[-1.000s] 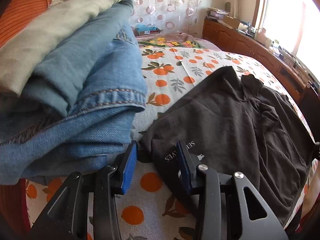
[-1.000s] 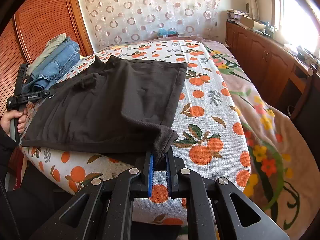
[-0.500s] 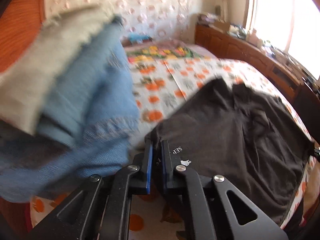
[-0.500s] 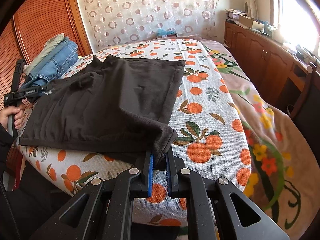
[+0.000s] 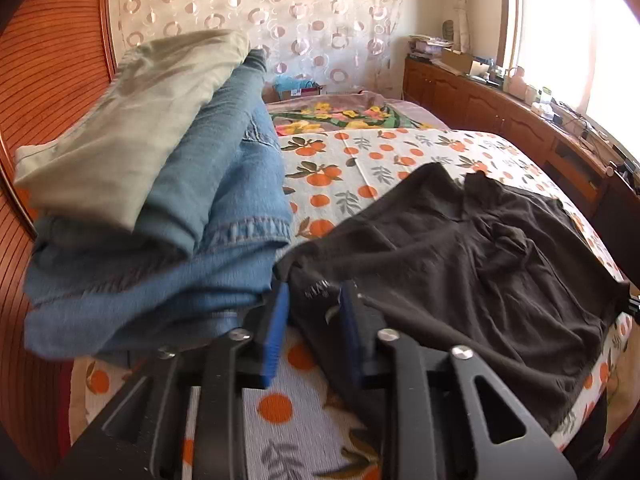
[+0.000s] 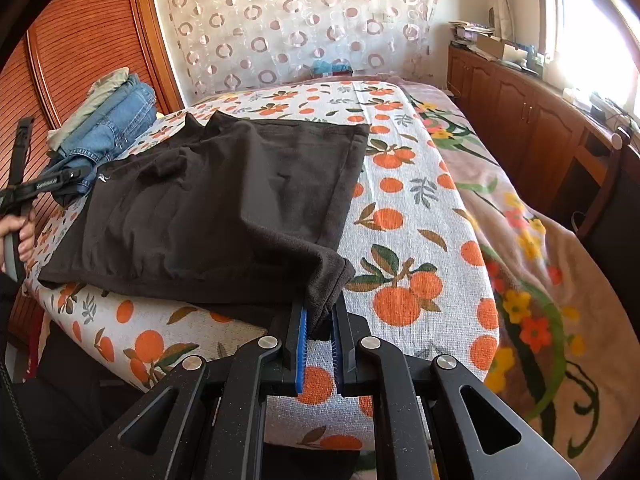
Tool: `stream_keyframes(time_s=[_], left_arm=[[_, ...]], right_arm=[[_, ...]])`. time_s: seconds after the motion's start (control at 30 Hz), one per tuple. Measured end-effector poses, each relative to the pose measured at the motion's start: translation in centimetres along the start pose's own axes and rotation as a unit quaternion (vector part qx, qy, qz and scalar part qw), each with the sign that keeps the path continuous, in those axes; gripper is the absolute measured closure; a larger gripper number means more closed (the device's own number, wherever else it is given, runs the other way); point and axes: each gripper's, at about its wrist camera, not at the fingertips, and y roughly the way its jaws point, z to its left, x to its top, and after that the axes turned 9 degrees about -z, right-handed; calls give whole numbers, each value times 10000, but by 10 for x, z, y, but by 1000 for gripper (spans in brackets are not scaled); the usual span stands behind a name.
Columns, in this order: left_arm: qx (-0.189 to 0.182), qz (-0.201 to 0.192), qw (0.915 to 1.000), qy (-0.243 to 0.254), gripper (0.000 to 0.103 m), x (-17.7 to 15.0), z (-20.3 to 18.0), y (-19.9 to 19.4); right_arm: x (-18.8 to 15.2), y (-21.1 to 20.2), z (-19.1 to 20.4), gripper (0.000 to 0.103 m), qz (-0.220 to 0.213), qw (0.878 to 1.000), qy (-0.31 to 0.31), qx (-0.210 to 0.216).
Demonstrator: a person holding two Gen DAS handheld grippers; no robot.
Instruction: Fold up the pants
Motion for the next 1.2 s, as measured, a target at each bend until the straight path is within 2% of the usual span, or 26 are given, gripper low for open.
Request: stream_keyframes(time_s=[0.13,0.27,0.5,0.77,1.07,1.2], left_arm=[[-111,-118,9999,-31,54,-6,-6,-16],[-147,-196,9997,82,48,-10,-17,-28],[-332,-232,9991,90,48,-17,-30,-42],[-231,-293,9992,-119,48,-28,-19,-59],[34,-277,9988,-403,48,-48,8,-72],[120,-292,9981,-532,48,-54,20,-76]], right_arm=[[3,0,1,93,-56,10000,-33,-1],[10,1,4,93,-118,9999,-90,22],[38,-2,26,93,-414,9981,-327,319],[69,10,100,93,-690,9865,-976,1121],[75,46,165,93,-515,9719,-1275,1909],[79,64,181,93,-407,9646,-1376,2214]])
